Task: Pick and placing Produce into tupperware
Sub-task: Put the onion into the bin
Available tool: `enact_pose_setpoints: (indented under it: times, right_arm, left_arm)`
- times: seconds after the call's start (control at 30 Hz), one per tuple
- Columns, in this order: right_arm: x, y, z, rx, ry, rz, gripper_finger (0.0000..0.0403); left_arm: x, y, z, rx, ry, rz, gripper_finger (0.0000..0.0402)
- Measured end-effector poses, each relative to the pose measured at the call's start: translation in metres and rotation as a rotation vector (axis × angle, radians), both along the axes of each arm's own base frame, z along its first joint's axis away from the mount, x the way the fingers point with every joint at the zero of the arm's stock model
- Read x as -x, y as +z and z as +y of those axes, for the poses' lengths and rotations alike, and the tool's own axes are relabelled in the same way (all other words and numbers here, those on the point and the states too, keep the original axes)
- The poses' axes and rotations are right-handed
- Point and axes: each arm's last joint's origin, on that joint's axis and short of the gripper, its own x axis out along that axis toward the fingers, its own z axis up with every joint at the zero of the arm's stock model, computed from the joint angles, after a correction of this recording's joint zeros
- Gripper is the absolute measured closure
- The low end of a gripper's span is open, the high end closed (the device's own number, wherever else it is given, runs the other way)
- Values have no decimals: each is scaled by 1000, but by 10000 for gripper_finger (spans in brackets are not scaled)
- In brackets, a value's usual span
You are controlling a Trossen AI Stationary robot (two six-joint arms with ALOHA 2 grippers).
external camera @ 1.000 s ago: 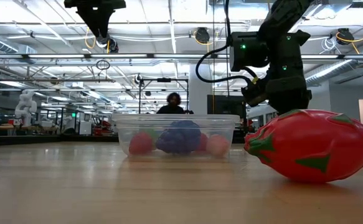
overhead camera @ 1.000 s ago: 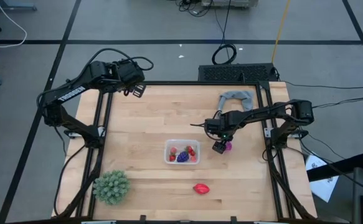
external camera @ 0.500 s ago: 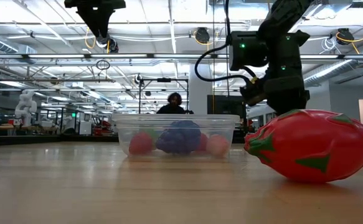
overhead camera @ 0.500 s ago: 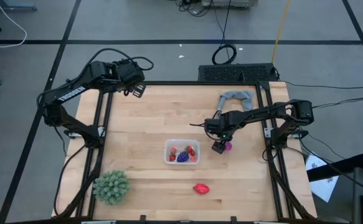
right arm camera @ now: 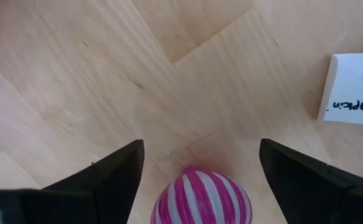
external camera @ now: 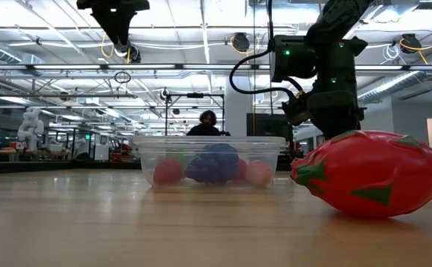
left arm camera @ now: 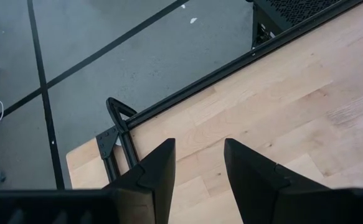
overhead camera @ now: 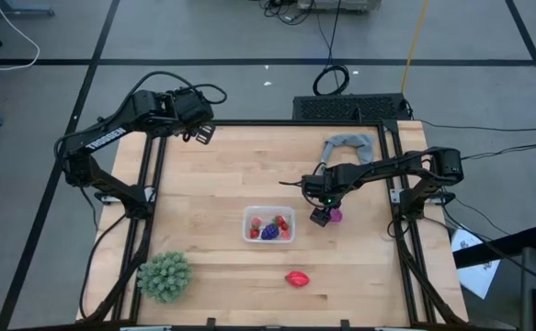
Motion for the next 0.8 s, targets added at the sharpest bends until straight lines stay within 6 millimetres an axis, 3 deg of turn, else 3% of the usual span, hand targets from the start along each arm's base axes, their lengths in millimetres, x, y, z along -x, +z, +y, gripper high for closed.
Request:
enact_pose_setpoints:
  times: [0.23,0.63,0.8]
  right_arm:
    - [0,0,0,2,34,-3,85]
    - [2,0,0,6,113,0,11]
    - [4,0,0,3,135,24,7]
  left_arm:
    - [0,0,0,0,-1,0,259]
    - [0,0,0,0,0,0,259]
    - [0,0,0,-1,0,0,259]
